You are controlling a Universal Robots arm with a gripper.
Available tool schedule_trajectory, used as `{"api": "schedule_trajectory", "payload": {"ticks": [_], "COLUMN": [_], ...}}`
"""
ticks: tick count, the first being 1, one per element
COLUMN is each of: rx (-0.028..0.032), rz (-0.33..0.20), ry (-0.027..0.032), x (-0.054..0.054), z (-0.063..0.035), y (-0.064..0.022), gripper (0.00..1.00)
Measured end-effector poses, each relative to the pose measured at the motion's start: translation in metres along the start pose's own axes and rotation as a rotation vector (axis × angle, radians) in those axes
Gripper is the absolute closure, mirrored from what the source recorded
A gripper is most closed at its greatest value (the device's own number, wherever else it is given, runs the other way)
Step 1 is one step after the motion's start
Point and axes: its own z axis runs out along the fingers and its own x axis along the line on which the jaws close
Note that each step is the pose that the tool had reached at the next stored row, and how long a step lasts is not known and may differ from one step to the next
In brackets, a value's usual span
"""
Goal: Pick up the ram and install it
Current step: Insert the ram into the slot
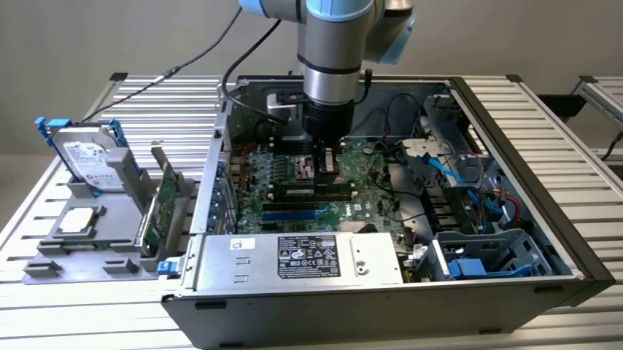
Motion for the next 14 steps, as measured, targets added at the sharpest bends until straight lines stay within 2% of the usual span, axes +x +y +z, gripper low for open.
{"api": "schedule_trajectory", "payload": {"ticks": [3,4,6,8,9,11,14], "rx": [-0.0003,-0.0005,-0.0007,-0.0012,-0.0017,-0.0032,-0.0101], "rz": [0.0,0.0,0.0,0.0,0.0,0.0,-0.001], "ry": [0.0014,0.0016,0.0014,0.0015,0.0016,0.0013,0.0013], "x": [0.0,0.0,0.0,0.0,0.0,0.0,0.001], "z": [-0.0001,-0.0005,-0.002,-0.0045,-0.0066,-0.011,-0.0156], "y": [0.0001,0.0001,0.0001,0.0003,0.0006,0.0017,0.0037], "gripper": [0.66,0.66,0.55,0.55,0.48,0.48,0.48]}}
